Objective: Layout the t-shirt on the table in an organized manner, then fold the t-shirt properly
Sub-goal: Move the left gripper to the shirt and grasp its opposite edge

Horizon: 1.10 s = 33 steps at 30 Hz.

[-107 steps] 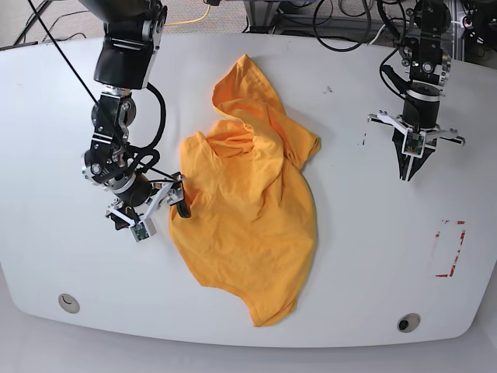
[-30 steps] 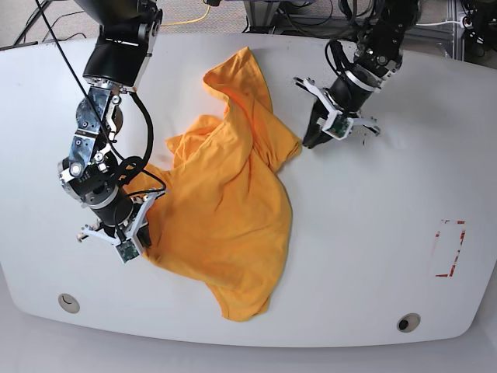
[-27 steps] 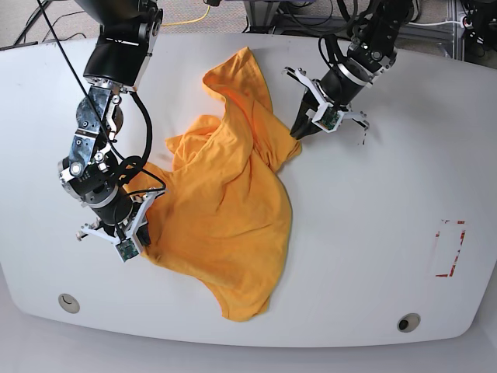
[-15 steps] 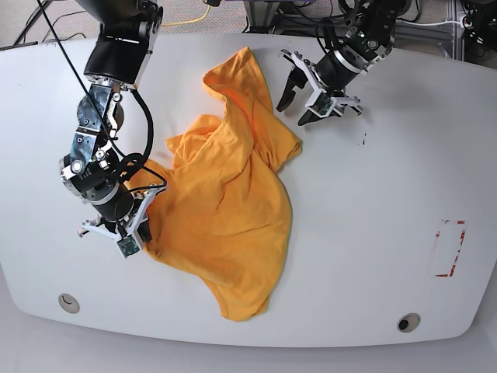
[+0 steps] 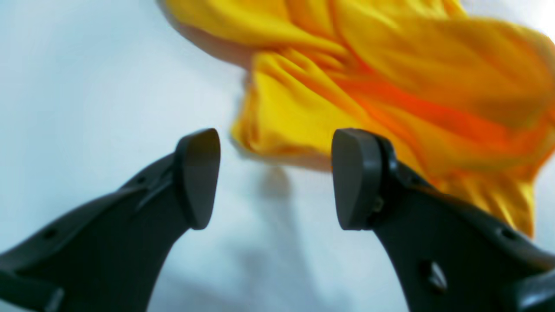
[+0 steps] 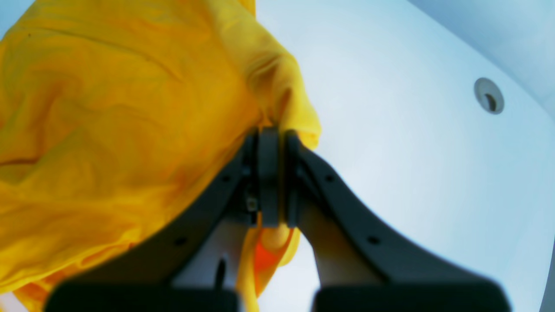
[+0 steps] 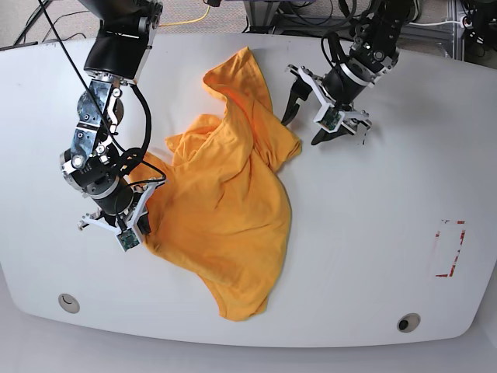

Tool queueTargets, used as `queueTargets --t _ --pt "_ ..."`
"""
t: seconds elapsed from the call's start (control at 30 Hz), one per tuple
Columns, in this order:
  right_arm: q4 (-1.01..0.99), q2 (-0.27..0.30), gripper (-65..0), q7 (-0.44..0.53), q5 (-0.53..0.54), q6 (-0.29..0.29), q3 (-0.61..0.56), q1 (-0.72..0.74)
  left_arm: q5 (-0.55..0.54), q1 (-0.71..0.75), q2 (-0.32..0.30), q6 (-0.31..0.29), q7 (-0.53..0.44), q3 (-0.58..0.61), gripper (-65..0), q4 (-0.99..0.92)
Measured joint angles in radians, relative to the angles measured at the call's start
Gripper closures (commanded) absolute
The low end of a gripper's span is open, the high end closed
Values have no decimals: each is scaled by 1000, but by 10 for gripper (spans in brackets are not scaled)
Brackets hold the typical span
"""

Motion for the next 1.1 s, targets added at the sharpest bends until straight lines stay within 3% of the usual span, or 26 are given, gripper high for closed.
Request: queueTargets --t 0.27,0.47,0.67,1.1 --pt "1 0 0 2 1 0 0 -8 -2 -79 4 -3 76 7 -385 -59" --pt "2 0 0 0 0 0 0 -24 -98 -106 5 -2 74 8 -385 -120" --pt "2 0 0 1 0 0 0 -23 -125 -132 5 -3 81 11 -385 -184" --pt "58 -1 0 1 2 0 1 -45 -198 -232 6 -2 76 139 -385 -290"
